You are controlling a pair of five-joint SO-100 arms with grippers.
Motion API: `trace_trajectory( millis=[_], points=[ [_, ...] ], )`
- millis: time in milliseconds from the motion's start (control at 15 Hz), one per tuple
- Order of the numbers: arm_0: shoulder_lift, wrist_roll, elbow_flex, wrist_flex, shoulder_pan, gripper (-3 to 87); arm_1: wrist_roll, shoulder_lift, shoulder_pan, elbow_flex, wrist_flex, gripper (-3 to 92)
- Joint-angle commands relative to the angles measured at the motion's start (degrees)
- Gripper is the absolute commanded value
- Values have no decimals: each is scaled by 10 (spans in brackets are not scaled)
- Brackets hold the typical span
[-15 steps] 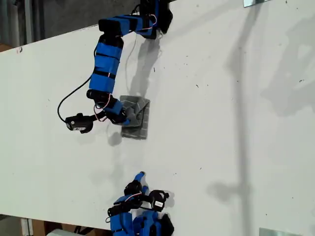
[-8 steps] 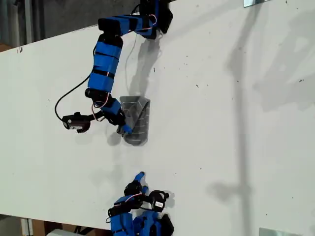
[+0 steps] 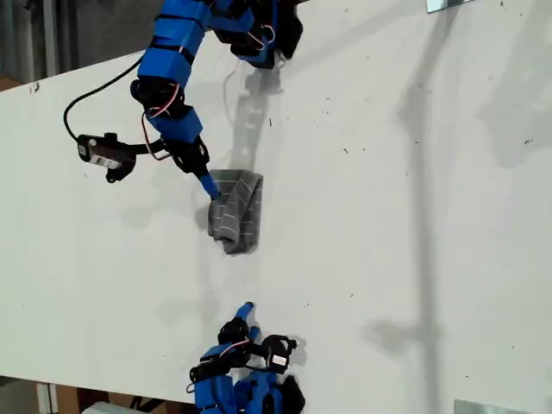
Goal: Grasp corners of a square towel and fold twice.
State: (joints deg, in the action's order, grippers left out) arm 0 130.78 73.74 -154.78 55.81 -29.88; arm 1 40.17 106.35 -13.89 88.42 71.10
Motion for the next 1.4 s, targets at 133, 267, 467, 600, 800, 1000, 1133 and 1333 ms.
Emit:
trace_trajectory(
  millis=[133, 267, 467, 600, 800, 1000, 1133, 1333],
  points=[
    [13, -1, 1, -5, -4, 258, 17, 50, -4, 26, 2, 218],
    [14, 0, 0, -5, -4, 257, 18, -12, -40, 40, -18, 217],
    [21, 0, -4, -5, -4, 257, 18, -202, -84, -53, -11, 211],
    [23, -1, -4, -5, -4, 257, 18, -317, -100, -165, 20, 210],
    [29, 0, -8, -5, -3, 257, 12, -394, -119, -250, 33, 208],
    [34, 0, -11, -5, -3, 257, 2, -406, -116, -248, 31, 206],
    [34, 1, -11, -5, -3, 257, -21, -397, -87, -257, 36, 205],
    [35, 1, -11, -5, -3, 257, -49, -381, -54, -260, 49, 202]
  ],
)
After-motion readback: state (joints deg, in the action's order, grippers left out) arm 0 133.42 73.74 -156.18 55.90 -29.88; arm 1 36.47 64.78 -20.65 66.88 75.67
